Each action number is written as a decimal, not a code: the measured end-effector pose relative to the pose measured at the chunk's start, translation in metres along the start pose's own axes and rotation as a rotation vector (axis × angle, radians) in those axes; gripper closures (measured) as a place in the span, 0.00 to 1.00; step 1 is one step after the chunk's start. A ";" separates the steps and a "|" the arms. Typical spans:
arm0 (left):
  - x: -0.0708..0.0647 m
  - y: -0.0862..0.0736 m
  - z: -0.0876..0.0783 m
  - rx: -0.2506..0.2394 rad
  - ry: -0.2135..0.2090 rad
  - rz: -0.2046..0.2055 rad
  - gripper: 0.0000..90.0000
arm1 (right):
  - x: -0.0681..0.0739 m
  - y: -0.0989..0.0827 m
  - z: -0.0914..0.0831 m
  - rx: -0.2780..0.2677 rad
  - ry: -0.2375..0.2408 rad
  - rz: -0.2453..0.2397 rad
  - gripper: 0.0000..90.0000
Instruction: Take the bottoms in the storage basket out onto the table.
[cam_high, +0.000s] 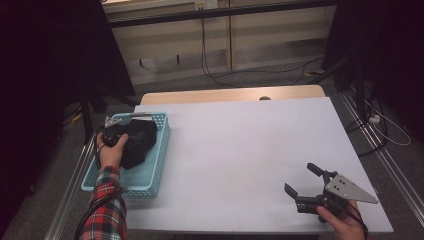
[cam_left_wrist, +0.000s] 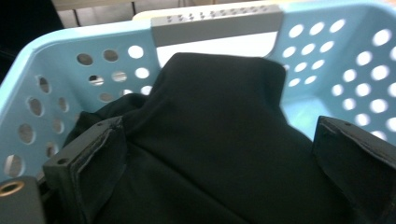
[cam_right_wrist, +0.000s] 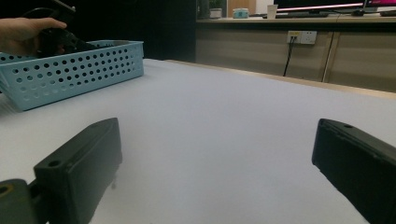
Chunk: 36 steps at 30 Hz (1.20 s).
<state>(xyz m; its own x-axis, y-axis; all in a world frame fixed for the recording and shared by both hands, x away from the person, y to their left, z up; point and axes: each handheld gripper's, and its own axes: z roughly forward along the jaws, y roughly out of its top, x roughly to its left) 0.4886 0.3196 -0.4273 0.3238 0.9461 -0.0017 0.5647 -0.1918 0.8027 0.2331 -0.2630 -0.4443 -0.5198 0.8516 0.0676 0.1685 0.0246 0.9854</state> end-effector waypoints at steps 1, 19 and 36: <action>0.000 -0.001 0.002 0.011 -0.004 0.000 0.04 | 0.000 0.000 0.000 0.001 0.001 -0.001 0.01; -0.005 -0.012 0.019 0.149 0.000 -0.058 0.01 | 0.002 -0.001 0.001 0.013 0.022 -0.005 0.01; -0.013 -0.016 0.020 0.198 -0.003 -0.011 0.00 | 0.003 0.000 0.000 0.015 0.031 -0.015 0.01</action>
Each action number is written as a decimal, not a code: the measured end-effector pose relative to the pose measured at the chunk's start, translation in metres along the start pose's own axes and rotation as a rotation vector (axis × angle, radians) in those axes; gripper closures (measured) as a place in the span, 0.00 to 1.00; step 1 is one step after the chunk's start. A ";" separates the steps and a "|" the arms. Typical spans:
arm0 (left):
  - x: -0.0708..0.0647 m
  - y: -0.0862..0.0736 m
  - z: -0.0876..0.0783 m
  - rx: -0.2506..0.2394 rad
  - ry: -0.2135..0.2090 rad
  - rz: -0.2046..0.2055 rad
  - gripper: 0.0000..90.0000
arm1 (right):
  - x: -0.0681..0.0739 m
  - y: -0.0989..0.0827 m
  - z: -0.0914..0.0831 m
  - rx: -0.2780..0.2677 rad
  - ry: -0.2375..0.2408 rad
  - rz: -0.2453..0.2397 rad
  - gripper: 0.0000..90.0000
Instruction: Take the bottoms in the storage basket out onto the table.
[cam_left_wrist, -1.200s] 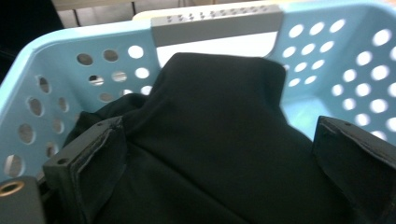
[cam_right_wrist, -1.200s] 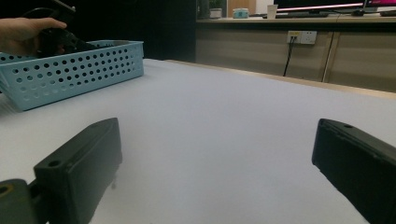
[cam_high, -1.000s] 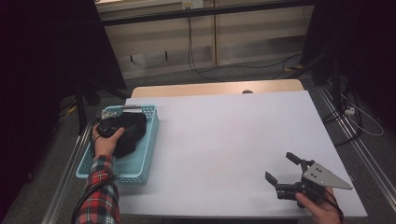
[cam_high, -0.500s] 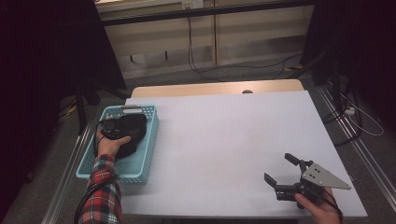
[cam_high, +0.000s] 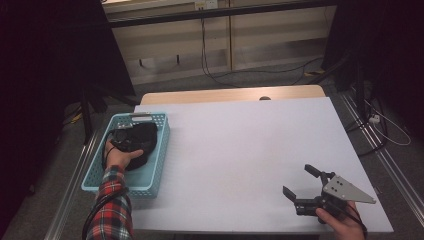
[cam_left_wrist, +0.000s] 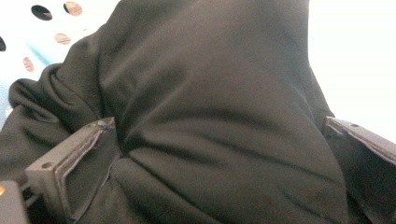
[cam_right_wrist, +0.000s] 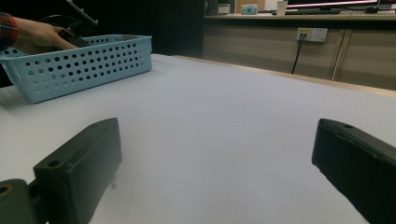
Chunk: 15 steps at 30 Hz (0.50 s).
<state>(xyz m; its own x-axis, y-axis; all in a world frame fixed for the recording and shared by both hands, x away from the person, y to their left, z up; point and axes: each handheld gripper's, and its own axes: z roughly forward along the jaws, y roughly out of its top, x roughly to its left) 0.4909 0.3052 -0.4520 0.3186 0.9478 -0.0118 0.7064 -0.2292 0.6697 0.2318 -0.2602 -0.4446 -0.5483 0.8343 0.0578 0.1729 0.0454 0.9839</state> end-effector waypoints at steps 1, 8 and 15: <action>0.000 -0.001 0.000 0.001 -0.004 0.004 0.00 | 0.000 0.000 0.000 -0.001 0.001 -0.001 0.01; -0.003 -0.001 0.000 0.015 0.010 0.000 0.00 | -0.001 0.000 0.000 0.002 0.001 -0.005 0.01; -0.006 -0.001 -0.001 0.025 0.020 -0.011 0.04 | 0.000 0.001 -0.001 0.000 0.002 -0.010 0.01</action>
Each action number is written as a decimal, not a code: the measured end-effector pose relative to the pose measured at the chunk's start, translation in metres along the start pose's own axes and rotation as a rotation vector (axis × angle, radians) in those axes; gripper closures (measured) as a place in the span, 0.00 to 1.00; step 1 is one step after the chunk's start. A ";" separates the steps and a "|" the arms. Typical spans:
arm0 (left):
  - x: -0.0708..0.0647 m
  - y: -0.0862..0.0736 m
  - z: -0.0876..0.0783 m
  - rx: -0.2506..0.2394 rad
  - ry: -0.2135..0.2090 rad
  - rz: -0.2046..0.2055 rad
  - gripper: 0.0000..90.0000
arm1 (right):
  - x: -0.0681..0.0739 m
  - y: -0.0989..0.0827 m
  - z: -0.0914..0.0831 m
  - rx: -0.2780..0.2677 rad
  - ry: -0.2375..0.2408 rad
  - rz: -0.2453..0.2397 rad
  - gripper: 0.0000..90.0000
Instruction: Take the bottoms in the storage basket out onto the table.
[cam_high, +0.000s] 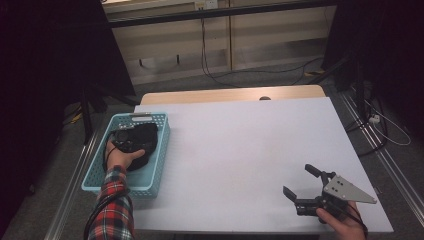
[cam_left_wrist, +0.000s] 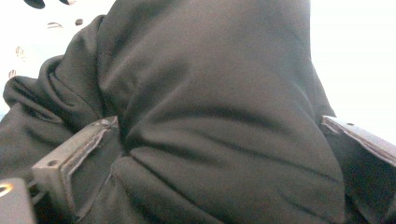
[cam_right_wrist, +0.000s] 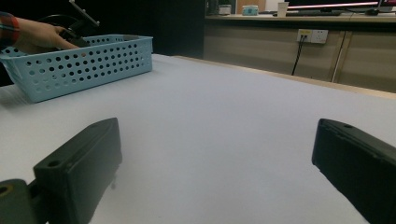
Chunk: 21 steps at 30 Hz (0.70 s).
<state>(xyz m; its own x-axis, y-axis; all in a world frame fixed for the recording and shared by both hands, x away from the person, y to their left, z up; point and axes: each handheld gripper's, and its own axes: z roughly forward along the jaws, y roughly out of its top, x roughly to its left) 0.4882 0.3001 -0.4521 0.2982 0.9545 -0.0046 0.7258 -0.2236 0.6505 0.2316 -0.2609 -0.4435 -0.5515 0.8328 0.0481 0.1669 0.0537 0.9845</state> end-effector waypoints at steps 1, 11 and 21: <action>-0.001 0.000 0.000 0.002 0.001 -0.002 0.05 | 0.000 0.000 0.000 0.000 0.000 -0.001 0.01; -0.005 0.004 -0.008 0.047 0.002 -0.010 0.26 | 0.001 0.001 0.000 -0.005 0.011 -0.009 0.01; -0.013 0.008 -0.013 0.084 -0.062 -0.051 0.66 | 0.001 0.002 0.000 -0.003 0.011 -0.009 0.01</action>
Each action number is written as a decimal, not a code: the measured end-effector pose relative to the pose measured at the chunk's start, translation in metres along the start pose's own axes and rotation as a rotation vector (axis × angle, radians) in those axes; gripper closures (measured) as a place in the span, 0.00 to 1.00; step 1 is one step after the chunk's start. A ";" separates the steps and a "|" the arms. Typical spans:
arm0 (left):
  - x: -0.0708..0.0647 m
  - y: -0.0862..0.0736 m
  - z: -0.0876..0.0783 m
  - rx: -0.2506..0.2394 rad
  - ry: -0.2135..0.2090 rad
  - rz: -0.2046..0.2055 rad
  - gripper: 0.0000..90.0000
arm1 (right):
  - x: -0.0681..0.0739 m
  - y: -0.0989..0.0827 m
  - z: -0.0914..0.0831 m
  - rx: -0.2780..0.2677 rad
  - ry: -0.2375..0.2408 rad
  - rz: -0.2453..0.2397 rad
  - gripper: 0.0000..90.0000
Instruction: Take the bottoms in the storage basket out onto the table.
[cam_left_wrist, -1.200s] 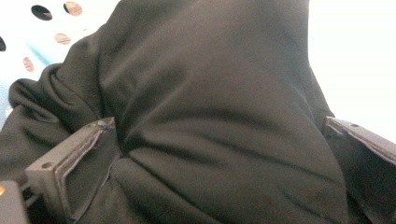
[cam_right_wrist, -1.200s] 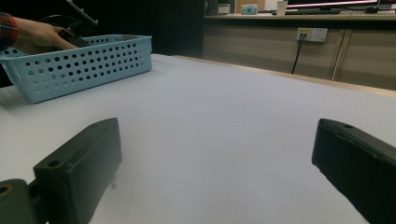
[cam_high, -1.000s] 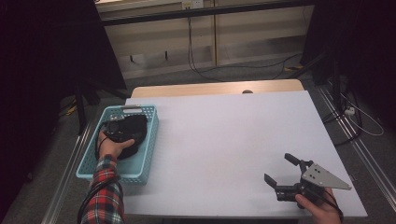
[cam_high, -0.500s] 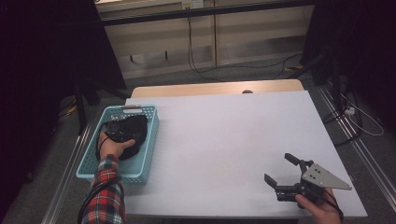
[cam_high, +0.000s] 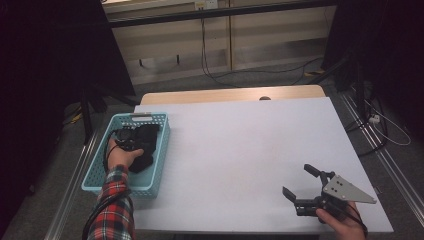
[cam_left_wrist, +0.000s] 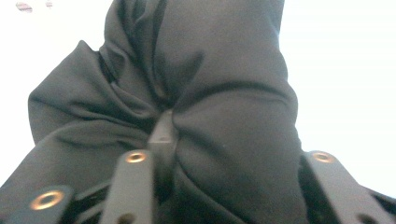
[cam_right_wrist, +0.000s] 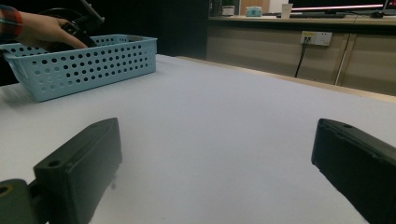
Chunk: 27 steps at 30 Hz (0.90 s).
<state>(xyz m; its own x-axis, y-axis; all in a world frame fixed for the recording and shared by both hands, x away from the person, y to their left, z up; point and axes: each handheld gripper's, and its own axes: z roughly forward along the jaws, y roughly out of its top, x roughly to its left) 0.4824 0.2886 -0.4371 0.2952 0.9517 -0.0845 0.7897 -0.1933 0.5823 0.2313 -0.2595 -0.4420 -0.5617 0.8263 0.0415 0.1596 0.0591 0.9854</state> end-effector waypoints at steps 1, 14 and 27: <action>0.001 0.000 -0.001 0.008 -0.009 -0.007 0.68 | 0.000 0.000 0.000 -0.001 0.000 -0.002 0.01; 0.001 0.005 -0.006 0.052 -0.019 -0.055 0.74 | 0.000 -0.001 0.000 0.000 0.001 0.006 0.01; 0.007 0.017 -0.032 0.040 -0.011 -0.151 0.77 | -0.001 0.000 -0.002 -0.008 0.000 0.010 0.01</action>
<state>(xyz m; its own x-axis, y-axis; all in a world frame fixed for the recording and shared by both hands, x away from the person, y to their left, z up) 0.4808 0.2998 -0.4018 0.1774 0.9680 -0.1773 0.8461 -0.0581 0.5298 0.2307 -0.2615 -0.4422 -0.5599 0.8270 0.0509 0.1586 0.0466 0.9862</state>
